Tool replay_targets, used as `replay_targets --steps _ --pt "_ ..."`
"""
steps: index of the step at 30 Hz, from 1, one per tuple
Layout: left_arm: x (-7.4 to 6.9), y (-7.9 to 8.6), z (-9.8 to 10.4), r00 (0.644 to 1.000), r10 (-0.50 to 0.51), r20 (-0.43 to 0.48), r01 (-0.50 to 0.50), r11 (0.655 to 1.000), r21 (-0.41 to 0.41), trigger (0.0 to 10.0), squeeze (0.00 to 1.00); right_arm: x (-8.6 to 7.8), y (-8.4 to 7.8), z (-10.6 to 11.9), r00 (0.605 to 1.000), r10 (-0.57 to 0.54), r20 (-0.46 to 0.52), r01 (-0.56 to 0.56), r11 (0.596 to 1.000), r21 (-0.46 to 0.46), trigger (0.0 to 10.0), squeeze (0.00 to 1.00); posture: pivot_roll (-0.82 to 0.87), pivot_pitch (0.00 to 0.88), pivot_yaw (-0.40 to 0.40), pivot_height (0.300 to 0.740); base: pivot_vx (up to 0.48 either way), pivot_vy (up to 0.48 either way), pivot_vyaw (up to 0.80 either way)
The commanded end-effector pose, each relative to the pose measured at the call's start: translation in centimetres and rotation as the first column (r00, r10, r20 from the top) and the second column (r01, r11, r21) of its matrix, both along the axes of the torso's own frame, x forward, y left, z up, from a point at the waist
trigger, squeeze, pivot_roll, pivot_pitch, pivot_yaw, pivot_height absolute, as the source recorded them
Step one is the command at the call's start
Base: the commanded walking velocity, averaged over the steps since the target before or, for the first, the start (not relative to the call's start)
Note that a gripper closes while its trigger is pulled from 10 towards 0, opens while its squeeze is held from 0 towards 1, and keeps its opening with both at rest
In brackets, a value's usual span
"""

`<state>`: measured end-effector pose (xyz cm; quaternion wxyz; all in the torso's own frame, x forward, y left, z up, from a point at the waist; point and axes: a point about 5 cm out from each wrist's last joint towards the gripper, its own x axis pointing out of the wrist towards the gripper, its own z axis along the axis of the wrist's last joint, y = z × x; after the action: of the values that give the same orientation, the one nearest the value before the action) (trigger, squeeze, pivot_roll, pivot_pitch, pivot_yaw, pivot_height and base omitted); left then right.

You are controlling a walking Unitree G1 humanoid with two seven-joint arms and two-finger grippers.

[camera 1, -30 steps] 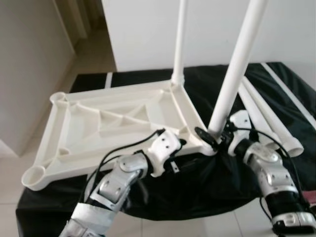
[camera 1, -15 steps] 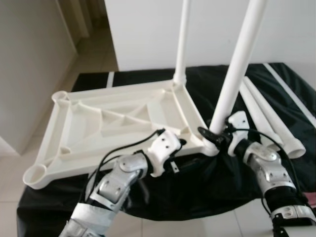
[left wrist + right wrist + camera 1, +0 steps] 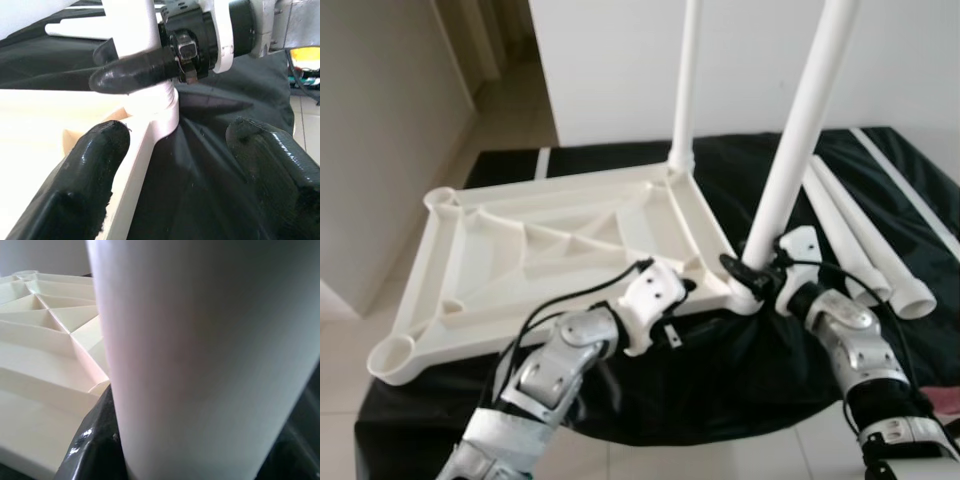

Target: Building children table

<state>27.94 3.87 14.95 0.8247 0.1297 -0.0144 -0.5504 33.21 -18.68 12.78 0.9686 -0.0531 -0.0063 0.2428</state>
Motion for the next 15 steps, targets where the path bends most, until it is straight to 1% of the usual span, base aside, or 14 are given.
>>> replay_targets --steps 1,4,5,7,8,10,11,12,14,15 --pt "0.0 0.5 -0.7 1.000 0.000 -0.018 0.001 1.000 0.018 10.0 0.00 -0.6 0.3 -2.7 0.993 -0.072 -0.099 0.070 0.997 -0.020 10.0 0.00 -0.07 0.000 0.069 0.740 0.000 0.000 0.00" --pt "-0.1 0.5 -0.7 1.000 -0.003 -0.027 0.003 1.000 0.004 10.0 0.00 -0.7 0.5 -2.9 0.991 -0.088 -0.100 0.087 0.996 -0.017 10.0 0.00 -0.07 0.000 0.069 0.740 0.000 0.000 0.00" --pt "-0.1 0.5 -0.7 0.999 -0.001 -0.032 0.001 1.000 -0.001 10.0 0.00 -0.6 0.6 -3.0 0.985 -0.132 -0.109 0.132 0.991 -0.005 10.0 0.00 -0.07 0.000 0.069 0.740 0.000 0.000 0.00" --pt "0.0 0.5 -1.0 1.000 0.016 -0.026 -0.015 1.000 0.020 10.0 0.00 -0.6 0.6 -3.3 0.964 -0.225 -0.142 0.233 0.971 0.044 10.0 0.00 -0.07 0.000 0.066 0.740 0.000 0.000 0.00" --pt "0.0 0.5 -1.0 1.000 0.016 -0.026 -0.015 1.000 0.020 10.0 0.00 -0.6 0.6 -3.3 0.964 -0.225 -0.142 0.233 0.971 0.044 10.0 0.00 -0.07 0.000 0.066 0.740 0.000 0.000 0.00" --pt "0.3 0.6 -1.2 0.999 0.041 -0.020 -0.041 0.999 0.028 10.0 0.00 -0.9 0.7 -3.7 0.919 -0.356 -0.173 0.374 0.923 0.089 10.0 0.00 -0.06 0.000 0.060 0.740 0.000 0.000 0.00" --pt "0.3 0.6 -1.2 0.999 0.041 -0.020 -0.041 0.999 0.028 10.0 0.00 -0.9 0.7 -3.7 0.919 -0.356 -0.173 0.374 0.923 0.089 10.0 0.00 -0.06 0.000 0.060 0.740 0.000 0.000 0.00" --pt "0.3 0.5 -1.2 0.999 0.047 -0.021 -0.047 0.999 0.024 10.0 0.00 -1.0 0.9 -3.8 0.901 -0.392 -0.183 0.414 0.905 0.101 10.0 0.00 -0.06 0.000 0.060 0.740 0.000 0.000 0.00" --pt "0.5 0.5 -1.1 0.998 0.067 -0.013 -0.067 0.998 0.011 10.0 0.00 -1.3 1.5 -3.9 0.880 -0.437 -0.189 0.462 0.878 0.121 10.0 0.00 -0.06 0.000 0.054 0.740 0.000 0.000 0.00" --pt "0.7 0.5 -1.0 0.996 0.088 -0.002 -0.088 0.996 0.005 10.0 0.00 -1.4 1.7 -3.9 0.860 -0.471 -0.199 0.500 0.854 0.141 10.0 0.00 -0.06 0.000 0.054 0.740 0.000 0.000 0.00"
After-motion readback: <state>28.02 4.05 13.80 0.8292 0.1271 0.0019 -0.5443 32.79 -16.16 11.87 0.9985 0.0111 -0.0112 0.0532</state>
